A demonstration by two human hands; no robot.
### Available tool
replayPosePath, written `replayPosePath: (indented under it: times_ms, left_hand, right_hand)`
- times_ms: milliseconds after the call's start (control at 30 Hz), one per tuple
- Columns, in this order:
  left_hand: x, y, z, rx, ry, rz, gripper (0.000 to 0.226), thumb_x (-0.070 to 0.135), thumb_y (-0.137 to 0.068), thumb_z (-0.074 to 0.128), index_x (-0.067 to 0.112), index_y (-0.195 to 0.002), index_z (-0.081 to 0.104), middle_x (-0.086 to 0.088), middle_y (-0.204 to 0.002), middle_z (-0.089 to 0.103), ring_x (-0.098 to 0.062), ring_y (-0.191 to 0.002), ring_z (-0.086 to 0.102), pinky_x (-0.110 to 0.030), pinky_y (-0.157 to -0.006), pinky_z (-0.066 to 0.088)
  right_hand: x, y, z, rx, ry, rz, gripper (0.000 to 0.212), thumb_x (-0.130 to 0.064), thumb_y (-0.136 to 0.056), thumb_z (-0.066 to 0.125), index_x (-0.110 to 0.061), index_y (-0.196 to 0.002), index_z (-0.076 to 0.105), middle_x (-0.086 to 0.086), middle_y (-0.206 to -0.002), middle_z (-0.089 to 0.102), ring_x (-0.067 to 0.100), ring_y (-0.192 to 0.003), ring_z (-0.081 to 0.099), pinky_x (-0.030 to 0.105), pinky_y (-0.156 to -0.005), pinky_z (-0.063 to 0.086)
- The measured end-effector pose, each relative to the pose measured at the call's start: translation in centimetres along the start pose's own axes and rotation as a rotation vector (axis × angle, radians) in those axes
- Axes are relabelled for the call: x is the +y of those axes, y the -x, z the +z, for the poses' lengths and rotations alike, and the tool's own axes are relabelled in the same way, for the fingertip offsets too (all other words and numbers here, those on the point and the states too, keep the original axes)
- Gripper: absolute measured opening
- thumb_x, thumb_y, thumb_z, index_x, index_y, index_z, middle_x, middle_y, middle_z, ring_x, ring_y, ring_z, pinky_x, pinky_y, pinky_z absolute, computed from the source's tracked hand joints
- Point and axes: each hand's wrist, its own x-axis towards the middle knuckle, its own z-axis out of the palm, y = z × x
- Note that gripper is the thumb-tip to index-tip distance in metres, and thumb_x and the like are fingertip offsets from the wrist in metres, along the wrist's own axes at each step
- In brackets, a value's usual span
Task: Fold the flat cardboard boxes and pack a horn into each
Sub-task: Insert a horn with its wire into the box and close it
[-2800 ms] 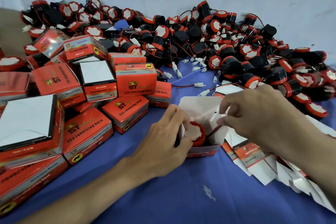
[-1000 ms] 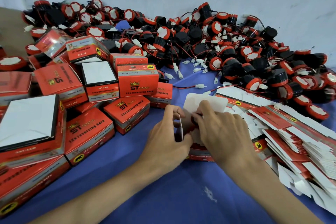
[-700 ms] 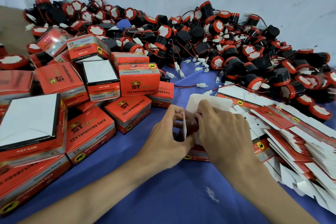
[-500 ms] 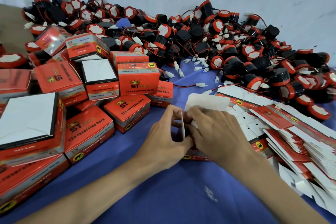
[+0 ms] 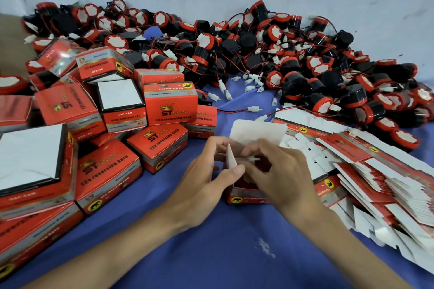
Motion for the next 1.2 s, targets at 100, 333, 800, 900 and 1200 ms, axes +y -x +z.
replayPosePath:
  times_ms: [100, 333, 800, 900, 1200]
  left_hand:
    - [-0.1, -0.2, -0.1, 0.018, -0.009, -0.026, 0.033, 0.04, -0.082, 0.056, 0.028, -0.112, 0.049, 0.014, -0.102, 0.063, -0.007, -0.095, 0.06, -0.02, -0.084, 0.046]
    - [-0.3, -0.2, -0.3, 0.003, -0.009, -0.02, 0.043, 0.053, -0.074, 0.055, 0.03, -0.11, 0.048, 0.01, -0.102, 0.061, -0.005, -0.095, 0.061, -0.023, -0.085, 0.049]
    - [-0.8, -0.6, -0.5, 0.016, -0.028, -0.002, 0.04, 0.055, -0.076, 0.054, 0.033, -0.109, 0.047, 0.021, -0.104, 0.06, -0.004, -0.102, 0.058, -0.013, -0.083, 0.043]
    - [-0.9, -0.6, -0.5, 0.006, -0.013, 0.001, 0.043, 0.052, -0.077, 0.054, 0.028, -0.112, 0.047, 0.015, -0.105, 0.062, -0.007, -0.104, 0.059, -0.017, -0.085, 0.045]
    - [-0.7, -0.6, -0.4, 0.004, 0.059, 0.013, 0.035, 0.034, -0.082, 0.057, 0.021, -0.113, 0.048, 0.014, -0.102, 0.063, 0.0, -0.096, 0.064, -0.01, -0.079, 0.045]
  right_hand:
    - [0.6, 0.5, -1.2, -0.265, -0.014, -0.225, 0.025, -0.025, -0.088, 0.053, -0.015, -0.102, 0.071, -0.005, -0.106, 0.07, 0.015, -0.101, 0.064, 0.04, -0.08, 0.054]
    - [2.2, -0.2, -1.3, -0.402, -0.058, -0.29, 0.029, -0.024, -0.094, 0.051, -0.012, -0.112, 0.07, -0.011, -0.113, 0.061, 0.019, -0.106, 0.055, 0.042, -0.082, 0.05]
    - [1.9, 0.7, -1.7, -0.316, -0.212, -0.284, 0.039, -0.03, -0.098, 0.039, -0.011, -0.122, 0.064, -0.006, -0.126, 0.063, 0.007, -0.123, 0.052, 0.029, -0.103, 0.039]
    - [1.9, 0.7, -1.3, -0.26, -0.271, -0.274, 0.031, -0.023, -0.099, 0.046, -0.008, -0.119, 0.065, -0.003, -0.12, 0.067, 0.008, -0.117, 0.057, 0.028, -0.097, 0.044]
    - [2.0, 0.4, 0.3, -0.062, -0.254, -0.329, 0.038, -0.014, -0.082, 0.069, -0.011, -0.119, 0.061, 0.0, -0.103, 0.073, 0.014, -0.093, 0.07, 0.038, -0.076, 0.057]
